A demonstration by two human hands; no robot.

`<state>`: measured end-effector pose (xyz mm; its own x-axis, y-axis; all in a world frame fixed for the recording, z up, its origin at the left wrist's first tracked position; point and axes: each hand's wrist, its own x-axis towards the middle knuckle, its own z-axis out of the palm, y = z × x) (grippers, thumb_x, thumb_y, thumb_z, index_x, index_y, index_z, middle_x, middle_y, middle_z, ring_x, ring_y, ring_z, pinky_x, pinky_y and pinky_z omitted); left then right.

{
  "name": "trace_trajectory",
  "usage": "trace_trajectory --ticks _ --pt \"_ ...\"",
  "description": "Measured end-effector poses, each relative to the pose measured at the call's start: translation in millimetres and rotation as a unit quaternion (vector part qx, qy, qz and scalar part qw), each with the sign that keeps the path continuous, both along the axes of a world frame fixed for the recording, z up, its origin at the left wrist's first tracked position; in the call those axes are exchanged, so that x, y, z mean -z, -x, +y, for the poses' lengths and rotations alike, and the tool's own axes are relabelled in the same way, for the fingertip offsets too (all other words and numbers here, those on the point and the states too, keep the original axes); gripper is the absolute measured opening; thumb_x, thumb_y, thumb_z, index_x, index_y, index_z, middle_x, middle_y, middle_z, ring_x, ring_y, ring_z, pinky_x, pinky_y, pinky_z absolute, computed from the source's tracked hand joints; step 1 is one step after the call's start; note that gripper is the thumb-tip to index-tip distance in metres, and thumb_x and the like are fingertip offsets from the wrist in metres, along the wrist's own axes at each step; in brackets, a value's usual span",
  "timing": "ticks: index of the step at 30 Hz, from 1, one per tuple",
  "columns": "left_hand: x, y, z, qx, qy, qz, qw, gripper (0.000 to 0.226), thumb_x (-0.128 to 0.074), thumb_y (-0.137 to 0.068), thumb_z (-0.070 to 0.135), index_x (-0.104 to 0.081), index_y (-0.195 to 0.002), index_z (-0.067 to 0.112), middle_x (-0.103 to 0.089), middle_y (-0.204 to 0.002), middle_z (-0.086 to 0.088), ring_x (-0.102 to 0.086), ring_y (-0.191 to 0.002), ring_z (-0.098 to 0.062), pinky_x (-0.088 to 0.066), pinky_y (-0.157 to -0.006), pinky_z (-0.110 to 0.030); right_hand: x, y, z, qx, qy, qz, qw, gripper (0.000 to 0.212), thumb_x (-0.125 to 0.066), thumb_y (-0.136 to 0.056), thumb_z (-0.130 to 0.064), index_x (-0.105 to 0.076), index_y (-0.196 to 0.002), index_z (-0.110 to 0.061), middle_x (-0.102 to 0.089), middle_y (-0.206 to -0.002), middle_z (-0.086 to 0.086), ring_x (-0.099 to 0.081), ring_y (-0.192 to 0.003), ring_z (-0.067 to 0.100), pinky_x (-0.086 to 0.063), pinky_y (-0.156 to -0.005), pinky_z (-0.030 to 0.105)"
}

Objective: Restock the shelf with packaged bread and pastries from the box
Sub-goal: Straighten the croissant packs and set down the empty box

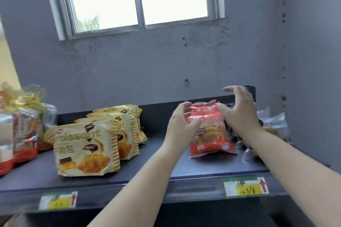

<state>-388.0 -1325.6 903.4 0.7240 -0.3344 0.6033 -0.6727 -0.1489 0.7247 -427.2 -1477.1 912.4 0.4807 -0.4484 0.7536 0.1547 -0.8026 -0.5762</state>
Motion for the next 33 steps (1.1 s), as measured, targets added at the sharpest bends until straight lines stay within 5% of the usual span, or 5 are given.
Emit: trace_trajectory --ticks 11,19,23,28,33 --pt "-17 -42 194 -0.195 0.119 -0.099 0.969 0.025 -0.054 -0.091 0.011 -0.054 -0.111 0.026 -0.056 -0.111 0.009 -0.053 -0.109 -0.011 -0.042 -0.095 -0.027 10 -77 161 -0.233 -0.123 0.032 0.964 0.038 -0.061 -0.088 -0.018 -0.052 -0.125 -0.014 -0.05 -0.126 -0.003 -0.044 -0.112 0.009 -0.032 -0.09 0.022" --pt "1 -119 298 -0.221 0.207 0.089 0.949 0.038 -0.049 -0.096 0.024 -0.045 -0.131 0.013 -0.047 -0.136 -0.004 -0.044 -0.122 -0.016 -0.033 -0.096 -0.028 22 -120 233 -0.296 -0.278 0.098 0.909 0.03 -0.047 -0.096 -0.037 -0.048 -0.118 -0.017 -0.055 -0.103 -0.011 -0.051 -0.103 0.011 -0.039 -0.092 0.029" --pt "14 -148 314 -0.143 0.259 0.272 0.916 0.056 -0.03 -0.099 0.048 -0.036 -0.142 0.011 -0.046 -0.14 -0.007 -0.045 -0.127 -0.023 -0.032 -0.098 -0.036 41 -138 246 -0.293 -0.385 0.09 0.871 0.076 -0.038 -0.074 -0.073 -0.049 -0.132 -0.025 -0.059 -0.127 -0.002 -0.054 -0.121 0.021 -0.04 -0.106 0.046" --pt "30 -182 313 0.058 0.304 0.425 0.851 0.071 -0.015 -0.089 0.071 -0.055 -0.083 0.013 -0.057 -0.087 -0.011 -0.059 -0.08 -0.026 -0.049 -0.076 -0.036 41 -136 257 -0.294 -0.439 0.089 0.844 0.055 -0.019 -0.097 -0.059 -0.064 -0.101 -0.028 -0.072 -0.086 0.0 -0.065 -0.084 0.012 -0.047 -0.071 0.025" --pt "31 -174 302 0.141 0.233 0.423 0.864 0.075 -0.012 -0.095 0.062 -0.068 -0.093 0.013 -0.076 -0.081 -0.01 -0.065 -0.086 -0.029 -0.049 -0.069 -0.038 38 -140 264 -0.31 -0.5 0.069 0.806 0.078 -0.01 -0.093 -0.066 -0.069 -0.098 -0.017 -0.072 -0.093 0.012 -0.066 -0.091 0.027 -0.05 -0.07 0.035"
